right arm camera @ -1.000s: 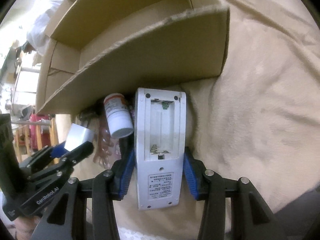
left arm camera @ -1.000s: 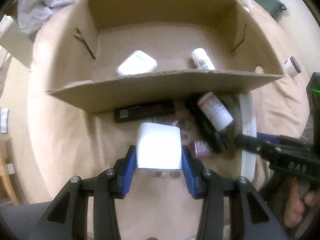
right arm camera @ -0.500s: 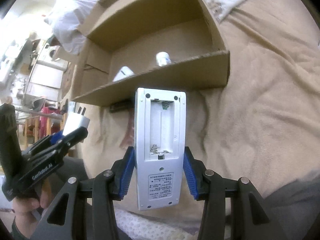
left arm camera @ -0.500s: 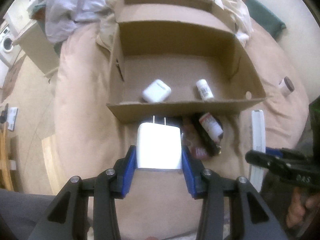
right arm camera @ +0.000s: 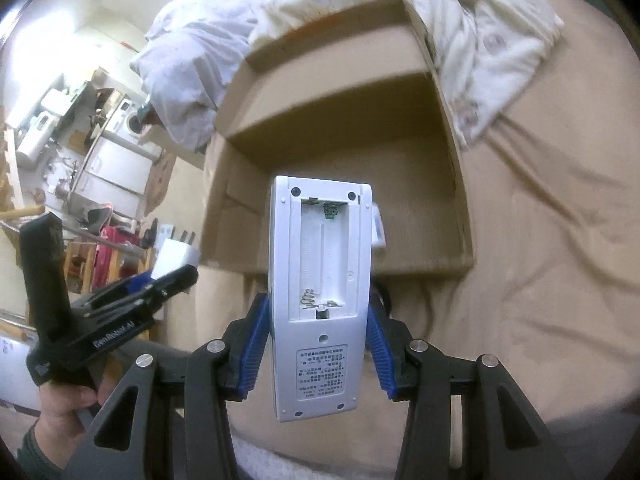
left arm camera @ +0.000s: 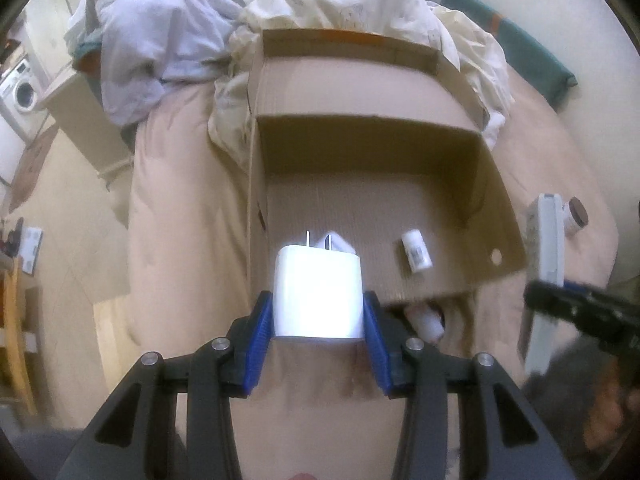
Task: Organize rigid objects
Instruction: 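Carry the charger and tray into the box and open both tools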
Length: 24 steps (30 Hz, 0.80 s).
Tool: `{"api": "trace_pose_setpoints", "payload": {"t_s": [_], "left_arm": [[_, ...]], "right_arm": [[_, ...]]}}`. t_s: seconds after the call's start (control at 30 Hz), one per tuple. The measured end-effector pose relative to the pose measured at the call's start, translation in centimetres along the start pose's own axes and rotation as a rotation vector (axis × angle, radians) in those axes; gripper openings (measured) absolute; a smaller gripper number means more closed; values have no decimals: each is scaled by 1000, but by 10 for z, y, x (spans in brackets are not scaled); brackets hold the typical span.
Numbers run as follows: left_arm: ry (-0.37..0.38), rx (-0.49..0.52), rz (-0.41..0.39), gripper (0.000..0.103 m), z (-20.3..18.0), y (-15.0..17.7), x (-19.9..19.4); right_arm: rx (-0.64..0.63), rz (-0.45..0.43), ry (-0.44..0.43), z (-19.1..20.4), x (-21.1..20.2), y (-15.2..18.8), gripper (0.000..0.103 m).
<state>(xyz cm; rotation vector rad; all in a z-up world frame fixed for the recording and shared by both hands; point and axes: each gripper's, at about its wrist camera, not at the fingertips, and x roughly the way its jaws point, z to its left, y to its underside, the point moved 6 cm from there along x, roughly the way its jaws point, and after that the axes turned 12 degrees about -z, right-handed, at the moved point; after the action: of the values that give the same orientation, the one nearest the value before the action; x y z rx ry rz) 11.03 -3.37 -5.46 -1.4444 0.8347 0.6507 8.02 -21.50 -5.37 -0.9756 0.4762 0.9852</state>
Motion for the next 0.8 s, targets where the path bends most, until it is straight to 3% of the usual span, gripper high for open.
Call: {"api": "trace_pose_setpoints", "payload": {"t_s": [0.27,0.5,0.8], "left_arm": [[-12,39,-2,40,-6,-26,25],[-25,103,24,40,-19,-33,63],[-20,114,45,40,-23,-24,99]], "right_arm": [[-7,-28,1,-3,14,-40,49],[-3,-23,20,-14,52,-58,49],[3,-9,35,-32,84,-50,49]]}}
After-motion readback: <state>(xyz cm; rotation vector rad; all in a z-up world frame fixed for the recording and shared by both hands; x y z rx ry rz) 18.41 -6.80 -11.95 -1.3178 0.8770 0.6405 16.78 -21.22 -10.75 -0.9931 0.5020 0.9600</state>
